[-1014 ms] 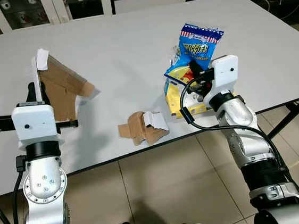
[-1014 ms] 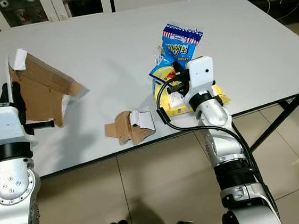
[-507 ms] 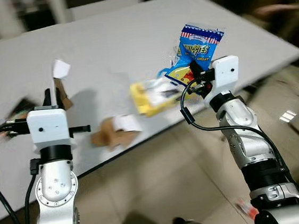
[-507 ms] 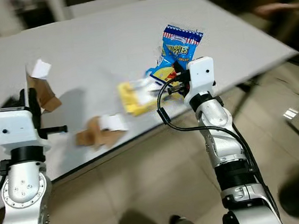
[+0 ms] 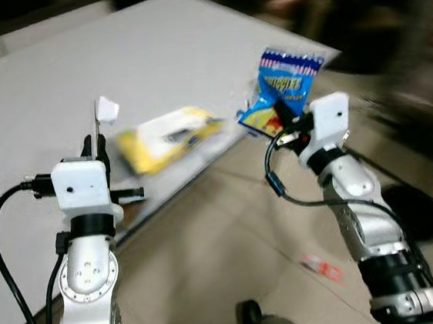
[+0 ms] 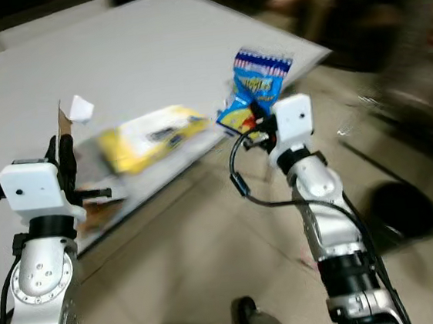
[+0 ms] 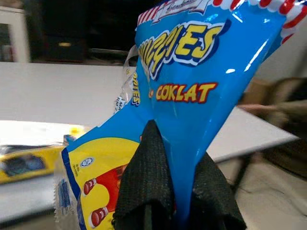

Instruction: Picking trash to rubbish bin

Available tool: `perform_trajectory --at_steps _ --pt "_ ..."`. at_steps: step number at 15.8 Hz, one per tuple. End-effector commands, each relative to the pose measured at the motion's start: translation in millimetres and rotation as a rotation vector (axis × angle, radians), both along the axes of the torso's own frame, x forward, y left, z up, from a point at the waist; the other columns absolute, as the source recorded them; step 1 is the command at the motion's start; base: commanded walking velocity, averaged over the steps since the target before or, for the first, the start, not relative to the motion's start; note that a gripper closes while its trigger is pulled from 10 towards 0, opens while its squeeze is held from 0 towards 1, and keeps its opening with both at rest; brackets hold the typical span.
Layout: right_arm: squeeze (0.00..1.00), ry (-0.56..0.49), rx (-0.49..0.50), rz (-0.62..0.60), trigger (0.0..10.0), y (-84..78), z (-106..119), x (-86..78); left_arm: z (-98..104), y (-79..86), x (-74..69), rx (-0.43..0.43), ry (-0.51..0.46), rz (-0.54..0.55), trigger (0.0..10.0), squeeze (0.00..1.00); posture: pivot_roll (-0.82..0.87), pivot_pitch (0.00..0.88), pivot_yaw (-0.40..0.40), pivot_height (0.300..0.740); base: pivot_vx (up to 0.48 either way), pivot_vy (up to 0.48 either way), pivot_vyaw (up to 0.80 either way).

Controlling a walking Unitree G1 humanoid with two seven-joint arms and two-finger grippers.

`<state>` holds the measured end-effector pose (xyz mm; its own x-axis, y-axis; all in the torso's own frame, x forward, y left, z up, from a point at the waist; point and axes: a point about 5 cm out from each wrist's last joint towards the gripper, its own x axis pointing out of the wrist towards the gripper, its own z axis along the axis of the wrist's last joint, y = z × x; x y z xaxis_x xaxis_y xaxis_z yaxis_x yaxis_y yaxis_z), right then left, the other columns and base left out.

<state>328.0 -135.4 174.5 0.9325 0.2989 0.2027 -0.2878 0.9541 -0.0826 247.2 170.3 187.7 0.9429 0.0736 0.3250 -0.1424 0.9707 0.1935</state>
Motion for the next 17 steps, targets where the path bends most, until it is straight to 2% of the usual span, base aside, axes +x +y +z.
perform_trajectory --at_steps 1,10,17 --pt "0.00 -0.007 0.015 0.006 0.0 -0.3 4.7 -2.6 1.3 -5.8 -2.0 -0.015 0.002 -0.036 10.0 0.00 -0.05 0.114 -0.015 0.740 0.000 0.000 -0.80" --pt "0.00 0.008 0.023 -0.001 0.0 2.4 8.0 -8.6 1.0 -7.2 2.0 -0.059 0.024 -0.049 10.0 0.00 -0.06 0.118 -0.013 0.740 0.000 0.000 -0.80" --pt "0.00 0.020 0.022 -0.008 0.0 1.2 7.5 -10.6 0.1 -9.6 4.0 -0.056 0.031 -0.055 10.0 0.00 -0.07 0.122 -0.013 0.740 0.000 0.000 -0.80"
